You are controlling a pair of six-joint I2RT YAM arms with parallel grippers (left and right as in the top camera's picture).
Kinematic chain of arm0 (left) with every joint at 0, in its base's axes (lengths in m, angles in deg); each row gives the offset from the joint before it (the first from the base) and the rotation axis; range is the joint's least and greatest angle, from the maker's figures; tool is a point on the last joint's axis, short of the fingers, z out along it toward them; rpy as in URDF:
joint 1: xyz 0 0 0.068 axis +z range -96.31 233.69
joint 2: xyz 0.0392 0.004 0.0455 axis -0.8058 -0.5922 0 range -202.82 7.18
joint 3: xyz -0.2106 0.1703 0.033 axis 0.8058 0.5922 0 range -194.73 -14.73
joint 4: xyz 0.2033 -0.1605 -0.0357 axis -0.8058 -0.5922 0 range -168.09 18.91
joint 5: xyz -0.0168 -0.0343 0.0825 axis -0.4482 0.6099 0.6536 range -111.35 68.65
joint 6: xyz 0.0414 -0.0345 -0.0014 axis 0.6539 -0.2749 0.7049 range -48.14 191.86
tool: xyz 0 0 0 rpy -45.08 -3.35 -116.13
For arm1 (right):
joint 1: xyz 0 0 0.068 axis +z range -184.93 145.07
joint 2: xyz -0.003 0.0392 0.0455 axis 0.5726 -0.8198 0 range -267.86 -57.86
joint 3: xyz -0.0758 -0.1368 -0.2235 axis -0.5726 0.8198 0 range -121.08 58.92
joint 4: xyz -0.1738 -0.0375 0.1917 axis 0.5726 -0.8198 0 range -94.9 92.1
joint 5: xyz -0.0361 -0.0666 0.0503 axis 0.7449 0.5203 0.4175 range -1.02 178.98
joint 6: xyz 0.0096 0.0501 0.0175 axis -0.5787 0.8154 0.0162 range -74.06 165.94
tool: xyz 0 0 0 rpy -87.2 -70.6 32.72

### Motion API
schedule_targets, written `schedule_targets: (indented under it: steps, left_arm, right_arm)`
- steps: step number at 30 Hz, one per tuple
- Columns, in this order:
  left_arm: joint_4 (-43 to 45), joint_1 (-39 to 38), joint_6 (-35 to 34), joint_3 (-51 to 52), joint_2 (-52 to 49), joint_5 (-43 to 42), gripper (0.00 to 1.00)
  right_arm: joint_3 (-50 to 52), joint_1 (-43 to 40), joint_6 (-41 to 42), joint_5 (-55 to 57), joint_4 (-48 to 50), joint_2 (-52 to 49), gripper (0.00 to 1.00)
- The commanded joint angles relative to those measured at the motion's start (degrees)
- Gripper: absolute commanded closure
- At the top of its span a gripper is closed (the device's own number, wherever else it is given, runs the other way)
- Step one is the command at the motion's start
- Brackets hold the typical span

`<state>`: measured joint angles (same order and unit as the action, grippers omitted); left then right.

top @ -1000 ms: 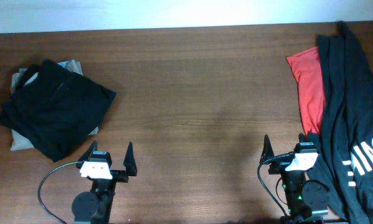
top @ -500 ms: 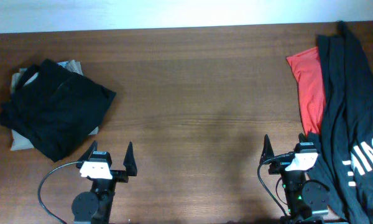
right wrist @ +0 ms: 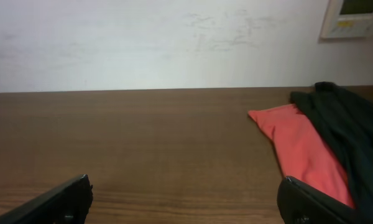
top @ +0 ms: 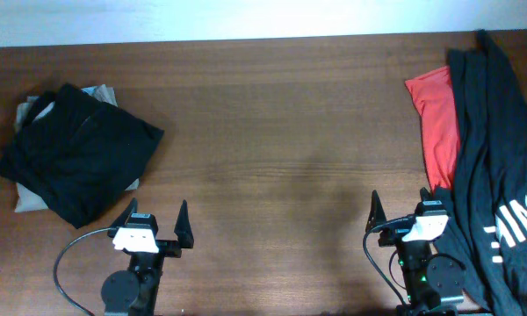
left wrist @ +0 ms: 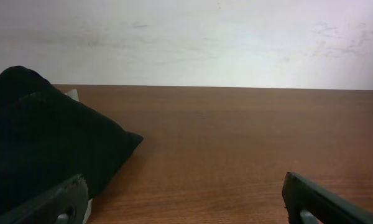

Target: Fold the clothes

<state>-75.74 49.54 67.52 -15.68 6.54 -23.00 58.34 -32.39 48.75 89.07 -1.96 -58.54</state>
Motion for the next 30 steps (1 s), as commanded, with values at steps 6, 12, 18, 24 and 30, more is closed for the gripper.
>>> schedule_targets:
  steps: [6,12,18,24,30]
  left_arm:
    - [-9.25,0.2,-2.45,-4.59,-0.33,-0.09,0.01]
    - [-19.28,0.2,-2.45,-21.77,-20.17,-0.02,0.01]
    - [-28.0,0.2,-2.47,-36.06,-46.77,-4.7,0.01]
    - [-28.0,0.2,-2.47,-36.06,-47.67,-5.22,0.01]
    - [-27.98,0.2,-2.47,-36.06,-47.67,-5.2,0.01]
  right_arm:
    - [-9.86,-0.37,2.1,1.75,-7.04,-9.01,0.01]
    - [-35.26,-0.39,2.1,9.46,-25.2,-45.44,0.01]
    - [-45.9,-10.64,19.37,13.05,-38.66,-71.01,0.01]
    - [-45.62,-22.43,19.08,8.5,-39.67,-87.95,0.01]
    - [-45.59,-22.45,19.1,8.48,-38.84,-94.95,0.68]
